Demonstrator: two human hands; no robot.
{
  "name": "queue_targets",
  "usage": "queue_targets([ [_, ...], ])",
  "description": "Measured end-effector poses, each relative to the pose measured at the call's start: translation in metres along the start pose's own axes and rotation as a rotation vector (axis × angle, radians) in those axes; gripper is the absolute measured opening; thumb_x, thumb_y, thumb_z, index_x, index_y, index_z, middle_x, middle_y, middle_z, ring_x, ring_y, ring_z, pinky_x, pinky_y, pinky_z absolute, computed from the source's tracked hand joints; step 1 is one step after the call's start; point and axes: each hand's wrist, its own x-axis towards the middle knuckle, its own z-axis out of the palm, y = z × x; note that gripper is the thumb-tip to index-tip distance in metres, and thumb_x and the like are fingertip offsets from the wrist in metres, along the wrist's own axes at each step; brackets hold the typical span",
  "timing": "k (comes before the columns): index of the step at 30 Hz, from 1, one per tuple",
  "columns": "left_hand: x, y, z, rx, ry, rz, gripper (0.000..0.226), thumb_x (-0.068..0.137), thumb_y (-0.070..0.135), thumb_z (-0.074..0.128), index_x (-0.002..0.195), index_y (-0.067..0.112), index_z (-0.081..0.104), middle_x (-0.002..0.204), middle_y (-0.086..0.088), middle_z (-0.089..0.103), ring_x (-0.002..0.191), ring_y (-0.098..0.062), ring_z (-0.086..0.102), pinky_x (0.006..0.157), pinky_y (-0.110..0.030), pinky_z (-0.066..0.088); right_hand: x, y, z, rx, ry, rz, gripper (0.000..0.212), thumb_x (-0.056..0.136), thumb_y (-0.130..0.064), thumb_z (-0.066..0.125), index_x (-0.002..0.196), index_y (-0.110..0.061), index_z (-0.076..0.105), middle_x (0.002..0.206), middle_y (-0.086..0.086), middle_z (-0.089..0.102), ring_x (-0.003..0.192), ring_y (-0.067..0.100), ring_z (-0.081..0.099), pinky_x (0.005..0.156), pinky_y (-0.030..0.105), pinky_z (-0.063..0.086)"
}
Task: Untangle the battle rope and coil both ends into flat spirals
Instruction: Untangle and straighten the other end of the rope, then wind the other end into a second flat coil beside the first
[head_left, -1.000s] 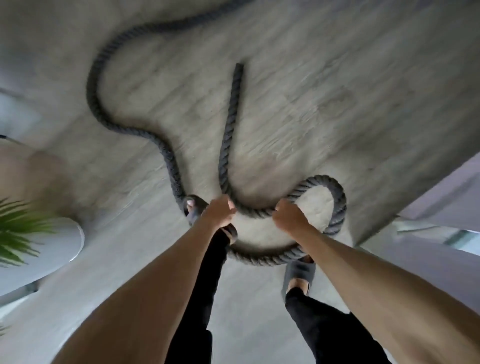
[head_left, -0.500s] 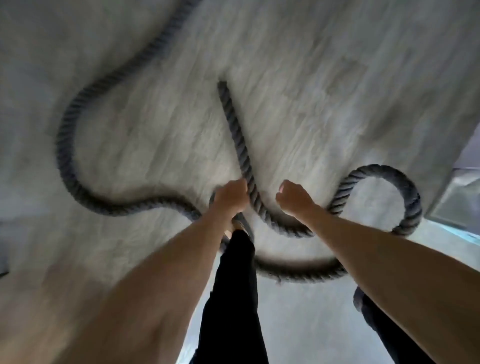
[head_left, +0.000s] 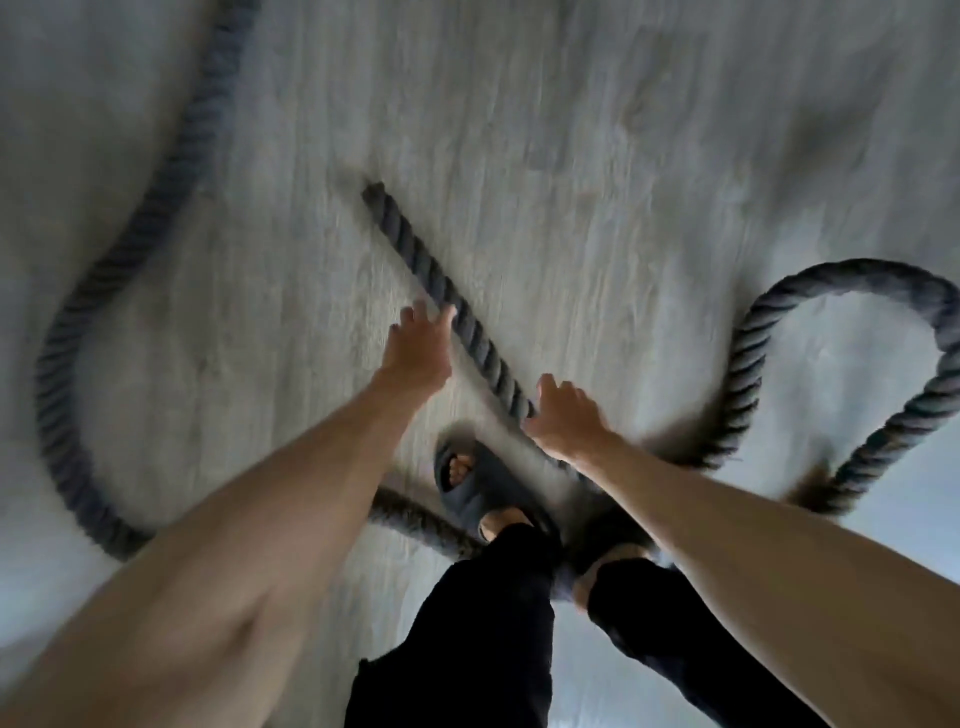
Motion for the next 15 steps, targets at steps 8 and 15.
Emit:
queue_targets([
  [8,0.111,-0.055,0.068,0.271,0.19,0.16,0.078,0.089,0.022,0.066,0.154,0.03,0.024,0.162,-0.024,-0.003,0.149,-0.037,-0.015,0.119,-0.059,-0.003,0.108,0.006,0.079,-0.232,0.133,-0.203,0.065,0.096,-0.034,0.061,0.147,-0.008,0.031,0.148,0.015,0.04,0.136,0.033,0.038,0.117,0.051,0.029],
  [15,0.178,-0.114,0.036,0.303,0.45,-0.043,0.057,0.091,0.033,0.061,0.142,0.016,0.042,0.148,-0.021,0.041,0.146,-0.04,0.02,0.116,-0.066,0.003,0.206,-0.029,-0.046,-0.402,0.499,-0.323,0.07,0.091,-0.007,0.061,0.152,-0.014,0.027,0.146,0.017,0.039,0.13,0.035,0.042,0.107,0.05,0.038],
])
